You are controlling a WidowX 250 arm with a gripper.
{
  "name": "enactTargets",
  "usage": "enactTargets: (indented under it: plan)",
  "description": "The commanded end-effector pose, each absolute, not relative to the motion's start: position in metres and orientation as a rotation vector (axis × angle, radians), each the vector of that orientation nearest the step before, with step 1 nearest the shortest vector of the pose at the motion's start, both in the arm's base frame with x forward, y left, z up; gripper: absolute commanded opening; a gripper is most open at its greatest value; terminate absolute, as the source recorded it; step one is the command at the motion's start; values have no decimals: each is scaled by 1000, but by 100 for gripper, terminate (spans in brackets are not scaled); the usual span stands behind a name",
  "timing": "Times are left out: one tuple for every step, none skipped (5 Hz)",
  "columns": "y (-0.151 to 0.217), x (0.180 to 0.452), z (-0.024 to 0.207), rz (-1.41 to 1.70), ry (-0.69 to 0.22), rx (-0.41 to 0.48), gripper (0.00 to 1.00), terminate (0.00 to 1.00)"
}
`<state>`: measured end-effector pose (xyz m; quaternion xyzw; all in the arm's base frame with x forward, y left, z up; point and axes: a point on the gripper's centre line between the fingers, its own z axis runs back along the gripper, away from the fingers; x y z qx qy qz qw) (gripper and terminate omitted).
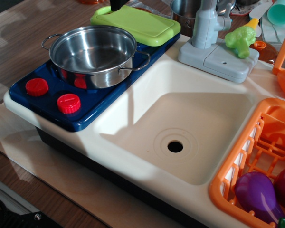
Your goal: Put pan from stove to sink
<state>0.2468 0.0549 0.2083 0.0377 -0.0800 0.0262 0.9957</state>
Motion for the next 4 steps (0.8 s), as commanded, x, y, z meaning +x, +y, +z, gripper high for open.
enactTargets:
  plan:
    - [55, 247, 208, 52, -160, 76, 100, 0]
    - [56, 238, 213, -154, -153, 79, 100, 0]
    - [56, 230, 211, -356, -145, 46, 100, 0]
    - [53, 217, 206, -532, -154, 40, 100, 0]
